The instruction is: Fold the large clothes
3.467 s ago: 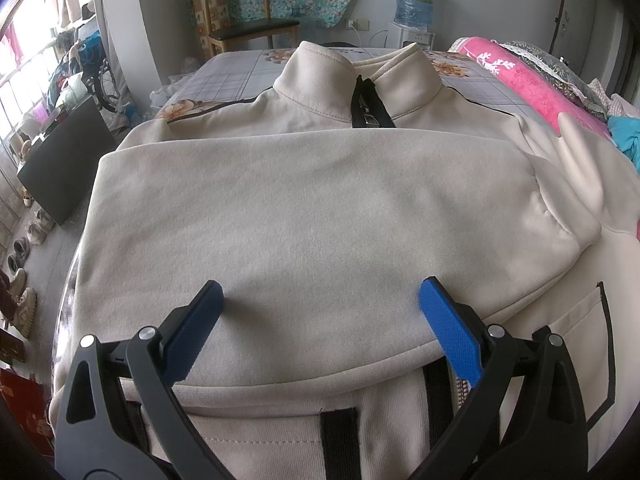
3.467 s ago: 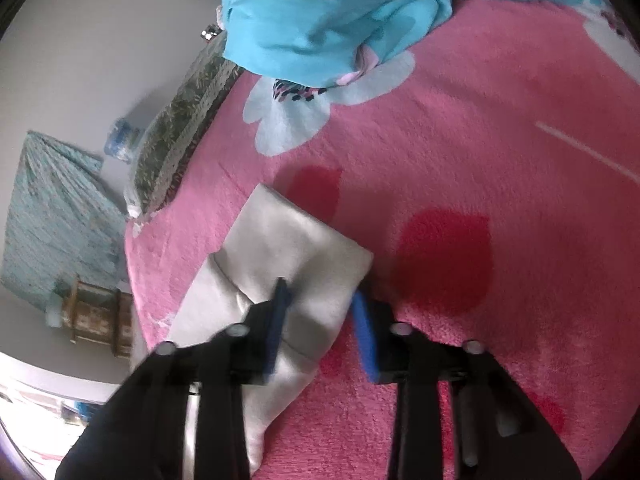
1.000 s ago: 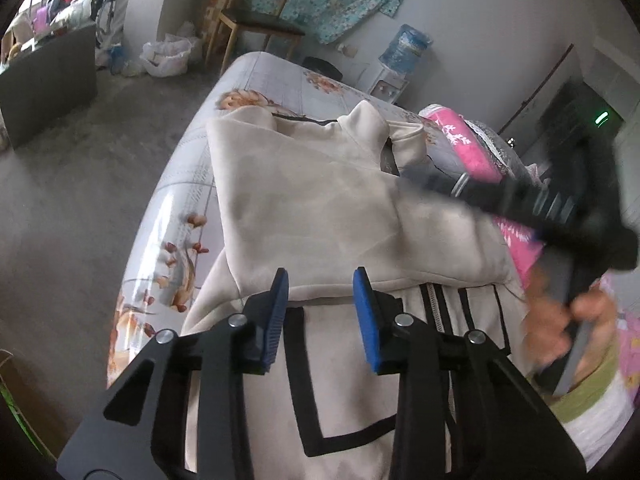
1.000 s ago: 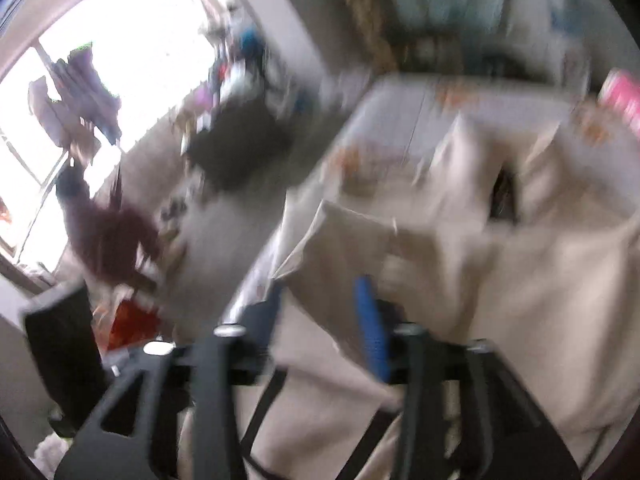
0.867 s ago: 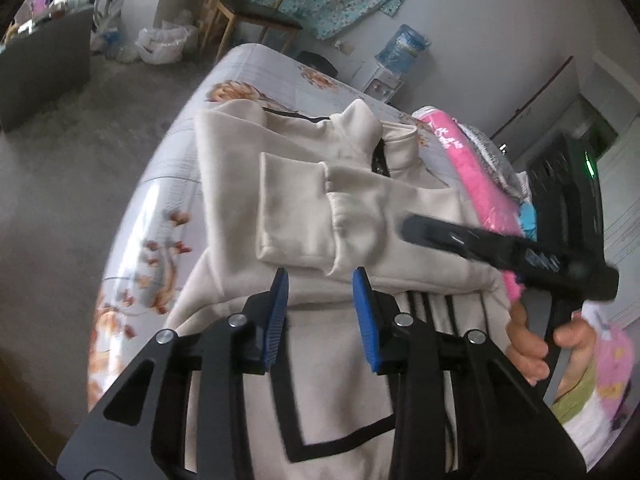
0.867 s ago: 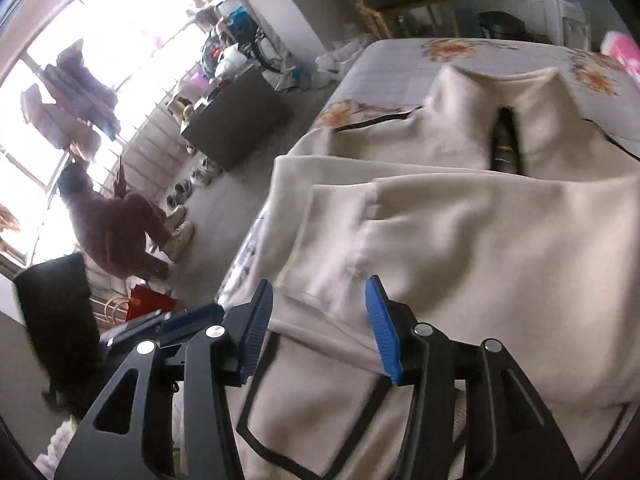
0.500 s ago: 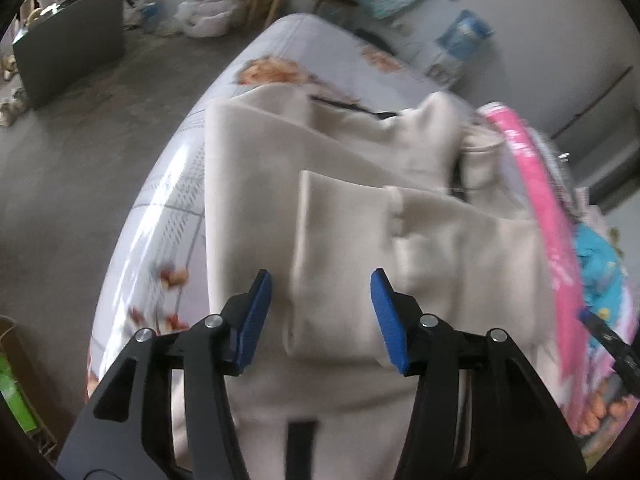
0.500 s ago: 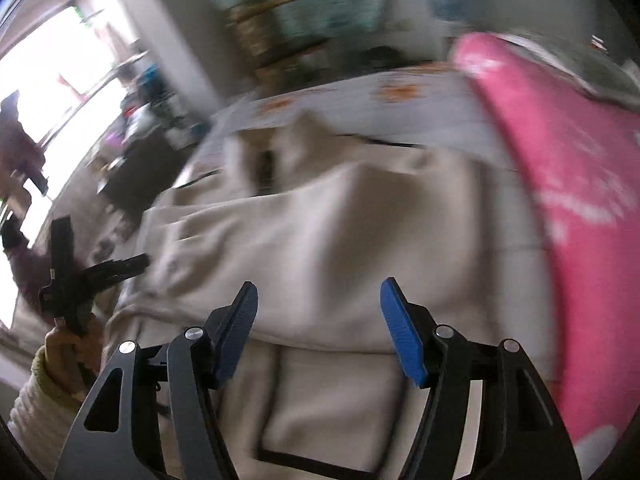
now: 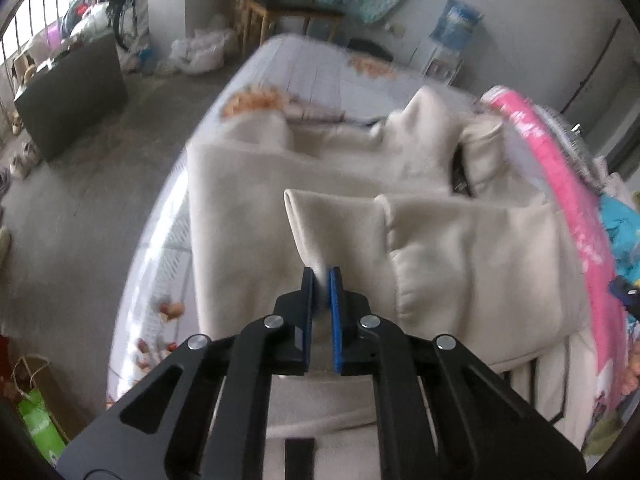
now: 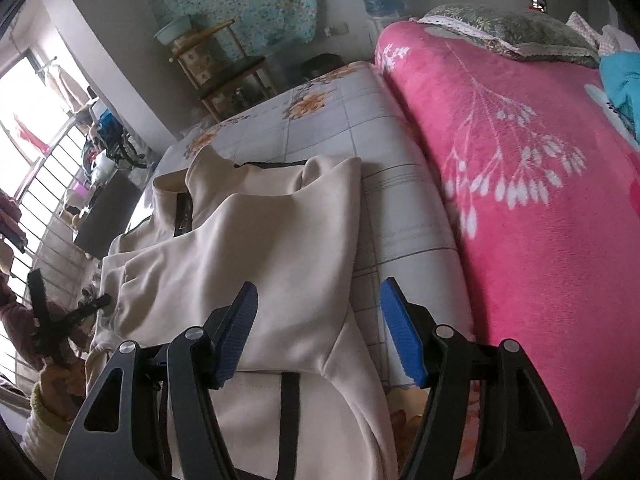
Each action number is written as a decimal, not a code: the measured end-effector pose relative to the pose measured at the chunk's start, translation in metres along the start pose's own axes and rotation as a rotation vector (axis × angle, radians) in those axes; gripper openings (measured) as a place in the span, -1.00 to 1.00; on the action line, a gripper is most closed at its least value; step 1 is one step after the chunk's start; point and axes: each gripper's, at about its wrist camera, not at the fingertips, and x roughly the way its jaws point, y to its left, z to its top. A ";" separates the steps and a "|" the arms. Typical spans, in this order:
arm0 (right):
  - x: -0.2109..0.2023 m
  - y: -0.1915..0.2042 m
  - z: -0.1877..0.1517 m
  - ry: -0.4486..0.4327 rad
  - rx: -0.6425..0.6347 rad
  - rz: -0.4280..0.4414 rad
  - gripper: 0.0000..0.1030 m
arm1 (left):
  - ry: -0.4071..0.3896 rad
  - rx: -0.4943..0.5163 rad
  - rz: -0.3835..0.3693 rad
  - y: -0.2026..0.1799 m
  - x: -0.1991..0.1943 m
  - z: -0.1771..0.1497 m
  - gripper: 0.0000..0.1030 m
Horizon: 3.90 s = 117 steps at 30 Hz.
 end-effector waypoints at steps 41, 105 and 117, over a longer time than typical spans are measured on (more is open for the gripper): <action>0.001 0.024 -0.059 0.161 -0.465 -0.284 -0.06 | 0.002 -0.034 0.062 0.021 -0.003 -0.022 -0.70; -0.054 0.129 -0.277 0.006 -0.284 -0.158 0.70 | -0.017 0.245 0.171 -0.024 -0.099 -0.233 0.73; -0.034 0.125 -0.270 -0.012 -0.296 -0.191 0.79 | -0.008 0.234 0.201 -0.027 -0.098 -0.231 0.76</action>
